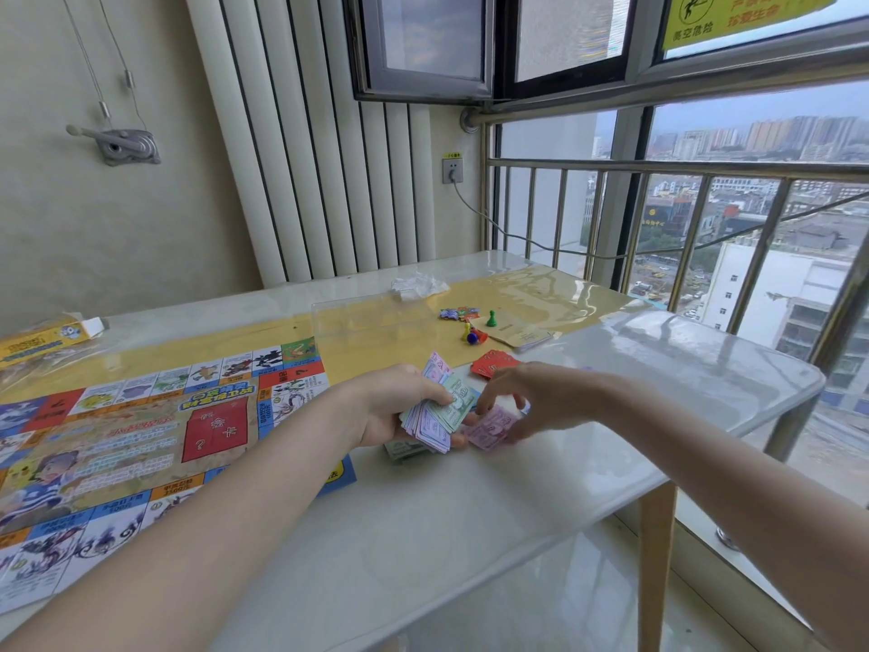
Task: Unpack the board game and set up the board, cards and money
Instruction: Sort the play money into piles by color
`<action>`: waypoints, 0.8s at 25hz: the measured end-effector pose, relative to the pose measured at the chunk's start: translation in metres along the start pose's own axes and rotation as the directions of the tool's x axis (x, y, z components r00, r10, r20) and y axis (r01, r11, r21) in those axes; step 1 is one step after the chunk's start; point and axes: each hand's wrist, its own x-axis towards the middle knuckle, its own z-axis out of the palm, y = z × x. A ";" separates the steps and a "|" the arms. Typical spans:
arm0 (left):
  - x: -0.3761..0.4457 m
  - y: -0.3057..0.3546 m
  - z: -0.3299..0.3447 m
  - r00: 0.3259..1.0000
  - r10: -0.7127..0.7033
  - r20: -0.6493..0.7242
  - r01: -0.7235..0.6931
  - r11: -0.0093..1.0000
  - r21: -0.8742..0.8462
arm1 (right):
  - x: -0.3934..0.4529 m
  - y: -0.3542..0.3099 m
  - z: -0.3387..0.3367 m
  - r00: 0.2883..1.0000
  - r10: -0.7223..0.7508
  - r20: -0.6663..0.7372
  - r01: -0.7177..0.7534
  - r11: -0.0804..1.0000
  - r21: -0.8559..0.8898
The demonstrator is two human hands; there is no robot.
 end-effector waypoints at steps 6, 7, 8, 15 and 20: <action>0.005 0.000 0.003 1.000 0.001 -0.028 -0.002 1.000 -0.020 | -0.003 0.005 -0.001 0.999 0.039 0.013 -0.041 0.988 0.152; 0.006 -0.001 0.002 1.000 0.011 -0.028 -0.011 1.000 -0.020 | -0.003 0.005 -0.001 0.999 0.042 0.022 -0.045 0.988 0.149; 0.006 -0.001 0.000 0.999 0.025 -0.027 -0.026 0.999 -0.024 | -0.002 0.006 -0.002 0.999 0.045 0.022 -0.047 0.989 0.137; 0.004 0.000 -0.006 0.984 0.169 -0.056 -0.170 0.985 -0.009 | 0.006 -0.002 -0.017 0.923 0.283 -0.260 0.000 0.676 0.736; 0.008 0.003 -0.011 0.985 0.167 -0.053 -0.170 0.984 -0.062 | 0.015 -0.005 -0.016 0.909 0.349 -0.228 0.002 0.545 0.839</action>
